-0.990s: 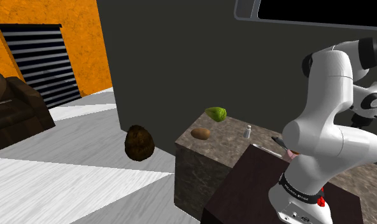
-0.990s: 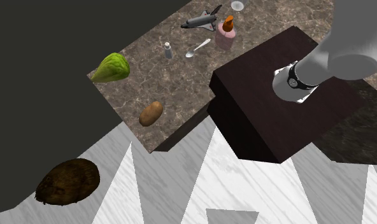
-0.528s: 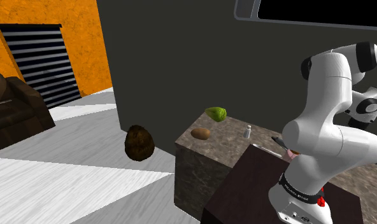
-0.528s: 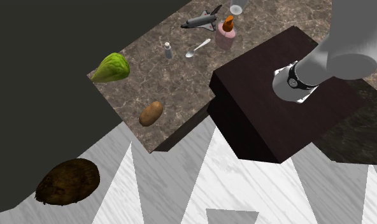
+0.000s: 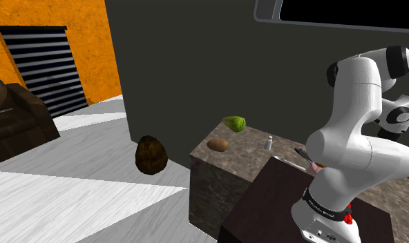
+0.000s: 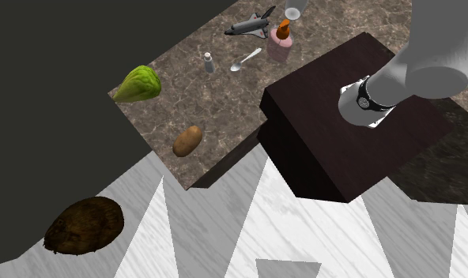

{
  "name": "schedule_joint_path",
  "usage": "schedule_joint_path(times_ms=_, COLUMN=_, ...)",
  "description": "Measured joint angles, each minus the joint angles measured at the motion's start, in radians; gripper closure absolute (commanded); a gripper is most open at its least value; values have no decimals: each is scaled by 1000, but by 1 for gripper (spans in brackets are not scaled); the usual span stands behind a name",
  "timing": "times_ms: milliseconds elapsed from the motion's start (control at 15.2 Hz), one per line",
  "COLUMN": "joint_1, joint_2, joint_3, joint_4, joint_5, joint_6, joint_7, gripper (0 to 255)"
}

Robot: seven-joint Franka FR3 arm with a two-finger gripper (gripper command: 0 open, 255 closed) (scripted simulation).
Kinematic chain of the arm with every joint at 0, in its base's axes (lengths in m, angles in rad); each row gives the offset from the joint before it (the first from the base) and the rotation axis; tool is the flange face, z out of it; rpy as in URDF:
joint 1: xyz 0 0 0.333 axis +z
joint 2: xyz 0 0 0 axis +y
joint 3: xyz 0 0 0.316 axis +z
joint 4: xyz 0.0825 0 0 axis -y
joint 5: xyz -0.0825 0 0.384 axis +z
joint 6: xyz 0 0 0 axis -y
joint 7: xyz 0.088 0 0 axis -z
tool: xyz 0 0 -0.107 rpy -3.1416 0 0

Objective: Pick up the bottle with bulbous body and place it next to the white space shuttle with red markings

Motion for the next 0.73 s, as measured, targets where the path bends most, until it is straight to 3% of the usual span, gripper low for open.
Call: schedule_joint_path(times_ms=726, joint_1=54, joint_2=-78, joint_3=-72, joint_4=-3, joint_5=-67, joint_6=-72, joint_7=38, gripper=0)
